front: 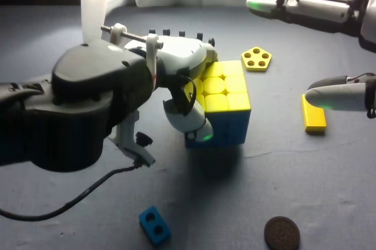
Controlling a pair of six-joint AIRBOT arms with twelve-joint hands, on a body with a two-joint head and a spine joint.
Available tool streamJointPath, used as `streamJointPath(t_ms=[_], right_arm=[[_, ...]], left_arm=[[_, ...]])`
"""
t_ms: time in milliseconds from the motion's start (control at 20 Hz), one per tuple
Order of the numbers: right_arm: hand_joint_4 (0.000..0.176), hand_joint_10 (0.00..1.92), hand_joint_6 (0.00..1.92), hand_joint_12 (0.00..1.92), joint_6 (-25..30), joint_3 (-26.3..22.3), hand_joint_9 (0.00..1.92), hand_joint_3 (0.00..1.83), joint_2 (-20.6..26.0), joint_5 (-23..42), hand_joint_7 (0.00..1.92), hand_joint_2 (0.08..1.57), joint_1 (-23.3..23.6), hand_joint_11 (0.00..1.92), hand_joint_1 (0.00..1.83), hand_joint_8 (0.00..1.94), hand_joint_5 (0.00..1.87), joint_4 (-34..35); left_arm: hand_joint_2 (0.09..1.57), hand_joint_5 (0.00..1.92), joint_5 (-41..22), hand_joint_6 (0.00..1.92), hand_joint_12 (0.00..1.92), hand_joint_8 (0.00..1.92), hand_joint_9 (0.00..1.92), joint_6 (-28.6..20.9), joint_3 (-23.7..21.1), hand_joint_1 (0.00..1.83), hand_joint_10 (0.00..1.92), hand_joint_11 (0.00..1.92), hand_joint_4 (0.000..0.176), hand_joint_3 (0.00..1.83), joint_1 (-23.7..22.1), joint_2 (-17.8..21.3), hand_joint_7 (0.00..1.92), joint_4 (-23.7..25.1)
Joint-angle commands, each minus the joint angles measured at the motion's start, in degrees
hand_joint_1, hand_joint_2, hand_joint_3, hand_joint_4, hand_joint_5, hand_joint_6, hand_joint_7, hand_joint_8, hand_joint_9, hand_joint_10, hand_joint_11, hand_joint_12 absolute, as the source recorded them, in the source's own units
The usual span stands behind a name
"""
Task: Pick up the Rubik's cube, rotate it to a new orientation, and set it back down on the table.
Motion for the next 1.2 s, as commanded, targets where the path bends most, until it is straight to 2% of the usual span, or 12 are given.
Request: streamJointPath(t_ms=[0,150,200,250,350,400,500,550,700,750,1050,1150], right_arm=[[0.0,0.01,0.0,0.02,0.0,-0.1,0.04,0.0,0.6,6.4,0.04,1.26,0.9,0.03,0.0,0.01,0.01,2.3],[0.0,0.02,0.01,0.04,0.9,-0.3,0.07,0.0,1.6,3.0,0.08,1.26,3.2,0.06,0.0,0.02,0.03,2.2],[0.0,0.01,0.0,0.48,1.5,-0.3,0.16,0.0,2.1,2.1,0.15,1.25,4.1,0.0,0.0,0.01,0.11,1.9],[0.0,0.02,0.01,0.56,1.8,-0.3,0.2,0.0,2.3,2.1,0.19,1.26,4.3,0.0,0.0,0.01,0.14,1.7],[0.0,0.06,0.02,0.82,2.7,-0.3,0.28,0.0,2.9,2.1,0.29,1.26,4.9,0.0,0.0,0.03,0.18,1.6],[0.0,0.14,0.03,1.19,3.5,-0.3,0.42,0.0,3.1,2.1,0.41,1.27,5.2,0.0,0.0,0.07,0.2,1.1],[0.0,1.14,0.01,1.79,5.6,-0.3,0.41,0.0,3.2,2.0,0.63,1.26,5.4,0.09,0.0,0.24,0.19,-0.6],[0.0,1.36,0.0,1.89,6.5,-0.3,0.44,0.0,3.2,2.0,0.61,1.26,5.4,0.19,0.0,0.52,0.19,-1.2],[0.0,1.66,0.01,1.92,7.2,-0.5,0.57,0.0,3.2,2.0,0.61,1.27,5.8,0.49,0.07,1.04,0.23,-2.0],[0.0,1.77,0.01,1.92,7.2,-0.8,0.59,0.0,3.2,2.0,0.63,1.28,5.8,0.59,0.07,1.28,0.24,-2.6],[0.0,1.86,0.01,1.92,7.8,-2.2,0.61,0.0,3.1,0.0,0.61,1.29,5.6,0.64,0.02,1.43,0.25,-5.6],[0.0,1.83,0.0,1.92,7.8,-2.3,0.6,0.0,2.3,-1.1,0.6,1.28,5.6,0.62,0.05,1.41,0.24,-5.6]], left_arm=[[1.4,0.47,-0.9,1.63,1.92,1.92,0.48,0.3,-0.2,1.25,1.88,0.39,0.0,0.01,-1.7,0.7,0.42,3.1],[1.39,0.48,-0.9,1.59,1.92,1.91,0.49,3.8,-1.7,1.25,1.87,0.39,0.0,0.0,-4.8,1.7,0.43,-0.8],[1.38,0.49,-0.9,1.58,1.92,1.88,0.5,5.5,-2.5,1.26,1.84,0.38,0.0,0.0,-6.3,2.5,0.48,-2.7],[1.37,0.53,-0.9,1.54,1.92,1.85,0.42,5.8,-2.9,1.12,1.87,0.38,0.0,0.0,-7.1,2.8,0.54,-3.1],[1.38,0.52,-1.0,1.55,1.92,1.91,0.48,8.3,-3.8,1.26,1.87,0.36,0.0,0.0,-9.0,3.8,0.45,-5.6],[1.39,0.49,-1.2,1.58,1.92,1.92,0.49,10.1,-4.3,1.26,1.86,0.37,0.0,0.0,-10.0,4.2,0.44,-7.4],[1.39,0.48,-1.4,1.6,1.92,1.92,0.48,10.5,-5.1,1.25,1.87,0.37,0.0,0.01,-11.0,4.5,0.42,-8.2],[1.39,0.48,-1.6,1.6,1.92,1.92,0.48,10.5,-5.4,1.25,1.87,0.37,0.0,0.0,-11.4,4.7,0.42,-8.5],[1.4,0.49,-1.8,1.62,1.92,1.91,0.48,10.5,-6.2,1.25,1.87,0.37,0.0,0.0,-12.0,4.8,0.43,-9.0],[1.39,0.56,-1.8,1.55,1.92,1.92,0.34,10.5,-6.4,1.07,1.92,0.35,0.0,0.0,-12.1,4.8,0.46,-9.2],[1.39,0.58,-1.8,1.54,1.92,1.91,0.35,10.5,-6.5,1.07,1.92,0.36,0.0,0.0,-12.4,5.0,0.45,-9.3],[1.37,0.55,-1.8,1.53,1.92,1.89,0.49,10.5,-6.6,1.26,1.85,0.4,0.0,0.02,-12.5,5.0,0.44,-9.2]])
